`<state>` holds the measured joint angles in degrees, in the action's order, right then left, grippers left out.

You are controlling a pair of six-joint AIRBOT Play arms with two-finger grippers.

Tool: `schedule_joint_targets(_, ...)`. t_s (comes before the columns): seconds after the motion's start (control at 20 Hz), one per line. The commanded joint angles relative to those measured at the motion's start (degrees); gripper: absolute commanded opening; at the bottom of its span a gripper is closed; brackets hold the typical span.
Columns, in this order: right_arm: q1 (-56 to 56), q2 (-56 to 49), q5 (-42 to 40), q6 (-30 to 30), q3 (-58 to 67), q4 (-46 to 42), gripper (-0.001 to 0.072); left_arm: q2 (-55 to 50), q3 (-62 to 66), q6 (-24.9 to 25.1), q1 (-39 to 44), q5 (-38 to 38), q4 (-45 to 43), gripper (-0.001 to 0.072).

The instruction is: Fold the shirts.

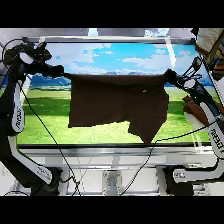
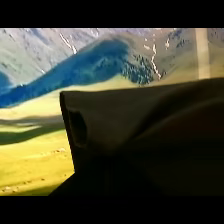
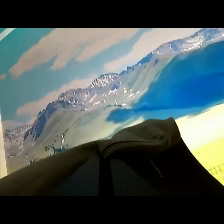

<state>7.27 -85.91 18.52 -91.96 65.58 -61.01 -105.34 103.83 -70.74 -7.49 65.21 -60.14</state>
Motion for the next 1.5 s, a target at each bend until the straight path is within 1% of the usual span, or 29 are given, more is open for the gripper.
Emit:
schedule_joint_targets(0.0,0.02,-0.13,6.56,-0.72,-0.07,-2.71,0.0025,-0.13,-1.60,-1.81,0.02,10.03,0.85,0.0008)
schedule_joint_targets(0.15,1.22,-0.22,12.15,-5.62,-0.09,-8.63,0.0026,-0.15,-5.31,-3.78,0.02,11.72,-3.19,0.0010)
schedule_joint_targets(0.25,1.66,-0.22,12.90,-7.17,-0.09,-10.75,0.0026,-0.52,-8.68,-5.77,0.00,11.76,-5.31,0.0011)
schedule_joint_targets(0.4,1.68,-0.22,12.20,-7.21,-0.09,-10.69,0.0027,-1.36,-12.61,-6.03,0.02,11.80,-3.45,0.0012)
schedule_joint_targets(0.65,1.68,-0.24,12.04,-7.21,-0.09,-10.78,0.0029,-1.64,-13.49,-6.01,0.09,9.81,-0.90,0.0014)
schedule_joint_targets(0.7,1.68,-0.24,12.04,-7.21,-0.09,-10.75,0.0028,-1.64,-13.46,-6.01,0.09,9.57,-0.68,0.0030)
schedule_joint_targets(0.75,1.68,-0.22,12.02,-7.21,-0.09,-10.78,0.0033,-1.64,-13.46,-6.01,0.09,9.60,-0.72,0.0110)
schedule_joint_targets(0.8,1.68,-0.22,12.02,-7.21,-0.07,-10.78,0.0051,-1.64,-13.46,-6.05,0.09,9.64,-0.70,0.0323)
schedule_joint_targets(0.85,1.68,-0.22,12.04,-7.21,-0.04,-10.75,0.0058,-1.64,-13.46,-6.56,0.09,9.60,-0.72,0.0502)
schedule_joint_targets(0.9,1.68,-0.22,12.07,-7.21,-0.04,-10.78,0.0155,-1.64,-13.46,-6.67,0.09,9.79,-0.76,0.0575)
schedule_joint_targets(0.95,1.68,-0.22,12.26,-7.21,-0.04,-10.78,0.0302,-1.64,-13.46,-6.64,0.07,10.08,-0.96,0.0578)
schedule_joint_targets(1.0,1.70,-0.22,12.28,-7.23,-0.04,-10.75,0.0433,-1.64,-13.42,-6.62,0.04,10.03,-1.73,0.0587)
schedule_joint_targets(1.05,1.75,-0.13,12.31,-7.23,-0.02,-10.78,0.0456,-1.62,-13.38,-6.60,-0.04,9.88,-2.82,0.0587)
schedule_joint_targets(1.1,1.99,0.07,12.39,-7.23,0.09,-10.58,0.0456,-1.62,-13.03,-6.58,-0.17,9.81,-5.81,0.0587)
schedule_joint_targets(1.25,3.87,1.99,11.58,-7.28,0.17,-10.54,0.0456,-1.62,-9.64,-8.09,-1.07,9.81,-19.45,0.0586)
schedule_joint_targets(1.3,4.74,2.91,11.72,-7.26,0.92,-10.34,0.0456,-1.62,-7.04,-8.15,-1.49,9.86,-21.33,0.0586)
schedule_joint_targets(1.4,5.75,5.05,12.09,-6.93,4.24,-10.45,0.0454,-1.62,0.48,-8.11,-2.12,9.46,-20.20,0.0586)
schedule_joint_targets(1.45,5.75,6.27,13.05,-5.79,7.13,-11.06,0.0452,-1.60,5.97,-7.76,-2.16,8.81,-18.75,0.0585)
